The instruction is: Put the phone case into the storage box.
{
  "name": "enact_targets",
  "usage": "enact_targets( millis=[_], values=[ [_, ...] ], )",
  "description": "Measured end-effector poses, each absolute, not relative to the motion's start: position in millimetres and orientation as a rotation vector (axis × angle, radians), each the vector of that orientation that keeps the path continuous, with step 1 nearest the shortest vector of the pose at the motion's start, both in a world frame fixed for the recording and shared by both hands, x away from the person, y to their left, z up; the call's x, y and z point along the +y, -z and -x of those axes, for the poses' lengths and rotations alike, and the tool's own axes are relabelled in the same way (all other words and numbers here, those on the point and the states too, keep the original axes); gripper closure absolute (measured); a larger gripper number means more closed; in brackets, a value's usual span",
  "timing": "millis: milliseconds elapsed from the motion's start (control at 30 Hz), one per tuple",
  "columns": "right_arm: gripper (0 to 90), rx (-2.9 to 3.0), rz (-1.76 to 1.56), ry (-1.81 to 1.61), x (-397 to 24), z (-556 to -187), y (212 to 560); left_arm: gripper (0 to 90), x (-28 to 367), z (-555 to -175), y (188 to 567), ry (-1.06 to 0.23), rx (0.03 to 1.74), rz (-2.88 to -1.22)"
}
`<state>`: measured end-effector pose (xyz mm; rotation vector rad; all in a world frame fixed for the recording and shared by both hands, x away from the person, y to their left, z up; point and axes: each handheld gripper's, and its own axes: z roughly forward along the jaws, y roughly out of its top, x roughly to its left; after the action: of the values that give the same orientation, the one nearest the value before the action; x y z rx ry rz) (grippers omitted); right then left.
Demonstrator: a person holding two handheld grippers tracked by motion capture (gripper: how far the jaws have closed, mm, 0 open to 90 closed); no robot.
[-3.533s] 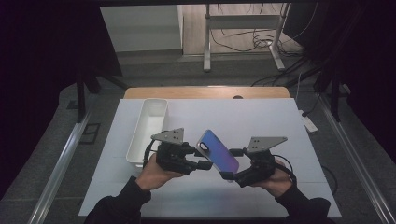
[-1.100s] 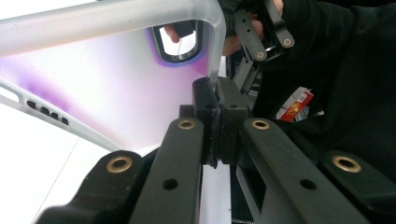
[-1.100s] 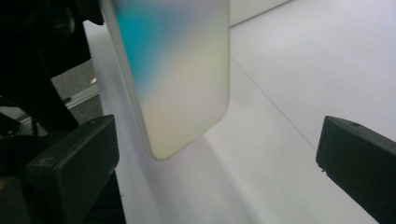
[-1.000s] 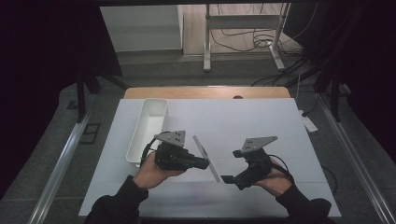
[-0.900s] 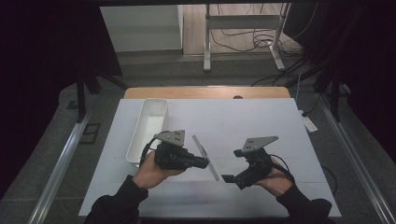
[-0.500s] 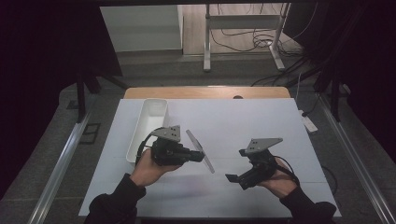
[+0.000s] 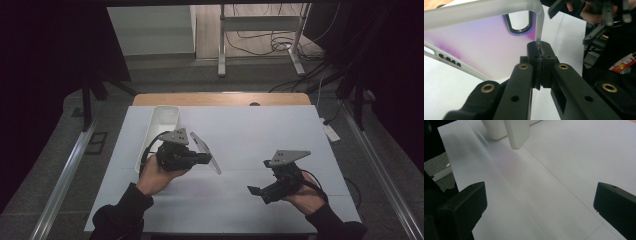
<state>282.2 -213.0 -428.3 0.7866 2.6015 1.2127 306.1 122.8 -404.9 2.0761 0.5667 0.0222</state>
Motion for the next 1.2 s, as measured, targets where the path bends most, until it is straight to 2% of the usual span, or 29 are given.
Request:
enact_targets(
  millis=[1200],
  values=[
    [0.0, 2.474, -0.924, -1.124, -257.7, -263.8, 428.3, 88.5, 154.1, -327.5, 396.1, -0.18, 0.728, -2.061]
  ],
)
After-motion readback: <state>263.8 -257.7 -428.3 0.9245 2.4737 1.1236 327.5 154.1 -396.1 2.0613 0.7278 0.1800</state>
